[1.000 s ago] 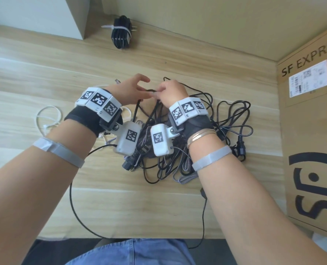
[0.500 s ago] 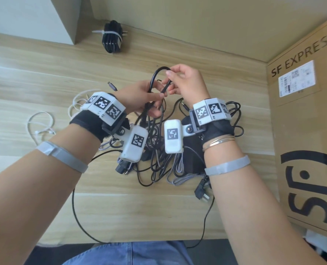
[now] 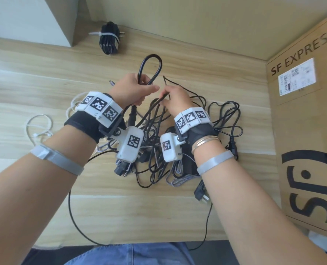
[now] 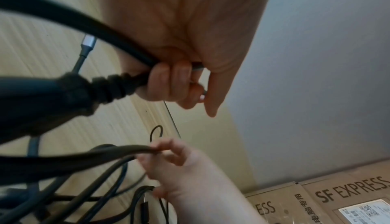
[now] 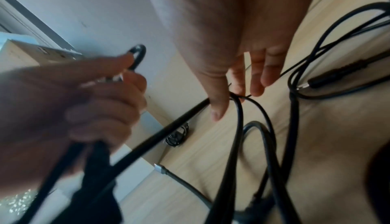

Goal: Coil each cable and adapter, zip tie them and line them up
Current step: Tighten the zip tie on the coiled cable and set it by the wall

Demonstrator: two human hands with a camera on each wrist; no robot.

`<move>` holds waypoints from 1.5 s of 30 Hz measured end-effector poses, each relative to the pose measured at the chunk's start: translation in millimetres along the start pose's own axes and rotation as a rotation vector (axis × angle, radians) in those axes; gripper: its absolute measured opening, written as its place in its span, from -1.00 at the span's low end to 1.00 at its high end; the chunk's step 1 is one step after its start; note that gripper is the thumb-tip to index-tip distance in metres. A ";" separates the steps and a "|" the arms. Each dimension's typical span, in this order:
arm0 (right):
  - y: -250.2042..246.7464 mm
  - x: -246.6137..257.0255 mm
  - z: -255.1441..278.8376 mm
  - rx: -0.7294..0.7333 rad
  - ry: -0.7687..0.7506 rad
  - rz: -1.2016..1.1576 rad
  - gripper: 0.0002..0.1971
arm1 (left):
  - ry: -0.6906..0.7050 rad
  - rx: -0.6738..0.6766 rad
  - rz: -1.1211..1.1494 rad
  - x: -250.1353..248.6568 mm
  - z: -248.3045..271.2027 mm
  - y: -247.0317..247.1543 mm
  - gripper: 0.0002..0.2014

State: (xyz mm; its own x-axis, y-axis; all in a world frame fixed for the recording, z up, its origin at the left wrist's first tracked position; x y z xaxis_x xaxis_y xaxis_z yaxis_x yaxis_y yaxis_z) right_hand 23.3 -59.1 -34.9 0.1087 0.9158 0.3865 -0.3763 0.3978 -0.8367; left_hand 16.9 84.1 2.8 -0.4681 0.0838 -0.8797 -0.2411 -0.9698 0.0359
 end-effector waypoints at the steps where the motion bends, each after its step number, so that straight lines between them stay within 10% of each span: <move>1: -6.7 0.8 1.2 -0.039 -0.017 -0.027 -0.84 | -0.006 -0.011 -0.055 1.4 -0.4 -1.5 -0.75; 11: -58.3 13.2 19.3 -0.266 -0.008 -0.023 -0.81 | 0.015 0.032 -0.165 -0.7 -2.0 12.6 -0.60; 15: -59.0 16.6 19.8 -0.205 -0.020 -0.329 -0.78 | 0.072 0.049 -0.183 -3.4 -0.1 16.2 -0.94; 25: -28.5 -8.9 5.7 0.021 0.149 -0.257 -0.57 | 0.088 -0.020 0.116 1.7 -1.3 11.7 -0.76; 32: -11.3 -11.4 3.9 0.037 0.314 -0.634 -0.34 | 0.113 -0.027 0.004 4.8 -2.9 9.8 -0.77; 35: -17.6 -7.9 5.3 0.046 0.205 -0.759 -0.58 | 0.142 -0.090 -0.131 6.7 -3.0 8.4 -0.78; 40: -34.9 15.4 16.8 0.156 -0.087 -0.641 -0.90 | 0.123 -0.070 -0.192 12.0 -9.4 8.7 -0.24; 45: -46.9 20.4 19.7 0.150 -0.136 -0.528 -0.82 | 0.137 -0.085 -0.262 7.6 -6.9 12.8 -0.80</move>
State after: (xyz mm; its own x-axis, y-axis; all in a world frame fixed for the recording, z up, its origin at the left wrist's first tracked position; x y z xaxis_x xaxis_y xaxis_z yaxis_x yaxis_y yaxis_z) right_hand 25.0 -60.2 19.9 0.2013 0.5757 0.7925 -0.4306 0.7787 -0.4564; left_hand 16.2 70.8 -6.7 -0.2793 0.3076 -0.9096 -0.2638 -0.9354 -0.2353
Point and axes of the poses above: each hand's wrist, its own z-axis away from the middle knuckle, its own y-axis out of the palm, x = y × z, the point moved 3 cm from there along -z, towards the middle knuckle, and after that the axes turned 10 degrees about z, right-handed, at the moved point
